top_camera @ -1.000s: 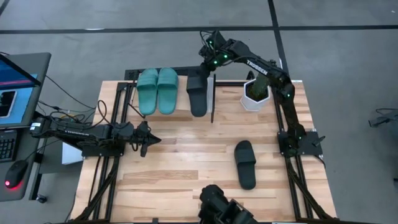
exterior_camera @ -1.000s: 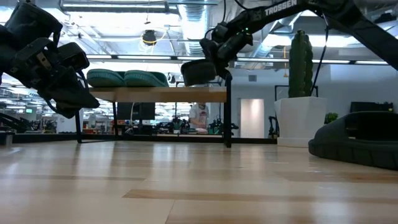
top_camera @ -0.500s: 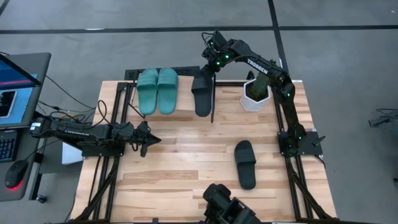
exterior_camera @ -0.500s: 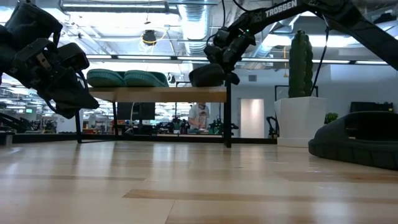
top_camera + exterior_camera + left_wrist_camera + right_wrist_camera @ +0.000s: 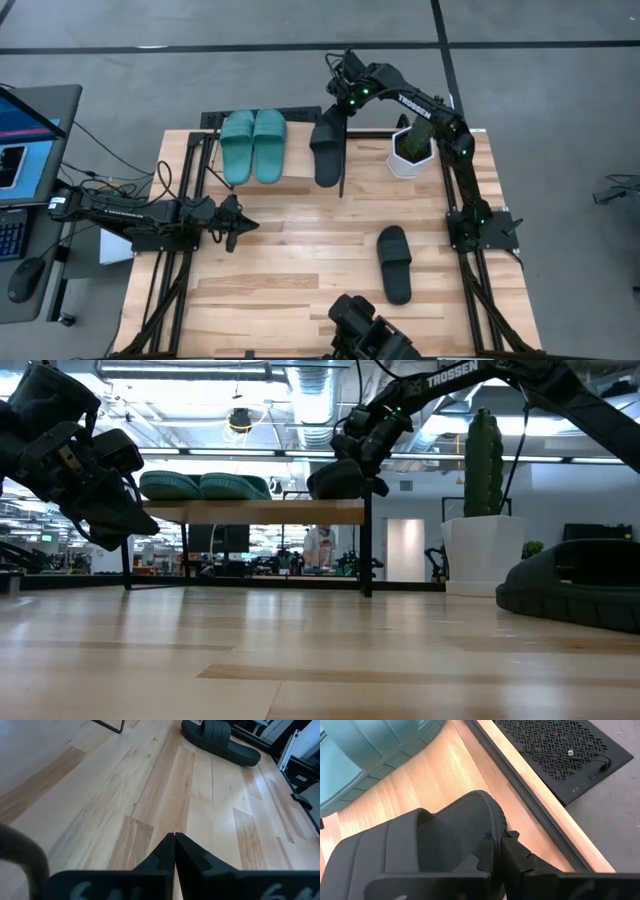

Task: Pick and place slides into the shelf
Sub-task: Put the left black slide on the shelf

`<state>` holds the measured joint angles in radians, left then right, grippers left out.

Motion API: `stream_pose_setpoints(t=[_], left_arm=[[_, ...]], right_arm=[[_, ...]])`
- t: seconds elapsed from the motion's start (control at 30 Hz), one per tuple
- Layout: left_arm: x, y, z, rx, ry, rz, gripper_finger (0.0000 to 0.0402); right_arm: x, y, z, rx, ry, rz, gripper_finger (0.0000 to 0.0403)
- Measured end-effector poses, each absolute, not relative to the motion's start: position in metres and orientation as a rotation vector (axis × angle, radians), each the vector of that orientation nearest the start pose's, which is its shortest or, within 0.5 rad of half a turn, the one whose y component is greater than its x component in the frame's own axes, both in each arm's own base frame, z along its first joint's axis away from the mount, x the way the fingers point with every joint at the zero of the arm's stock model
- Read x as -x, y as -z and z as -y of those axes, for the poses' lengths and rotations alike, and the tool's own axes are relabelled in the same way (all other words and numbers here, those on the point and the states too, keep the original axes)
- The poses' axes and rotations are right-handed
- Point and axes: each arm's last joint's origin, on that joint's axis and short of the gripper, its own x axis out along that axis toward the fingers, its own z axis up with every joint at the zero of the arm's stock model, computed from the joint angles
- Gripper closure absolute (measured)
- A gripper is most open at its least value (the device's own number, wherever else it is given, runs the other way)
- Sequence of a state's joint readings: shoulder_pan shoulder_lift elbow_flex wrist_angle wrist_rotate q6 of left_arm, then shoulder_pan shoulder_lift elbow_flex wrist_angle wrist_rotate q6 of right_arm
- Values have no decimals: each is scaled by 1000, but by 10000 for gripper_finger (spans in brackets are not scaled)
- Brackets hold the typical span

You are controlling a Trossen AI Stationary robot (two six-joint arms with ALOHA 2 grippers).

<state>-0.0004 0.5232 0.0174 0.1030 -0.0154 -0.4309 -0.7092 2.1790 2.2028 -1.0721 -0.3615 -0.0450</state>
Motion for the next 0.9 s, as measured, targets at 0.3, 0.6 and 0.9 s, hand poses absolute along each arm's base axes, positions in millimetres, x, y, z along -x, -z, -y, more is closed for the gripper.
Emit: stream_pose_setpoints(t=[0.3,0.6,0.9], left_arm=[[-124,-131,0,422,-102,-394,401],[-124,-131,0,422,-102,-394,401],[-124,-131,0,422,-102,-394,401]], right_arm=[[-358,-304,293,-468,288,-909,342],[-358,-304,293,-479,295,-905,266],[-360,-306,294,-469,300,-880,167]])
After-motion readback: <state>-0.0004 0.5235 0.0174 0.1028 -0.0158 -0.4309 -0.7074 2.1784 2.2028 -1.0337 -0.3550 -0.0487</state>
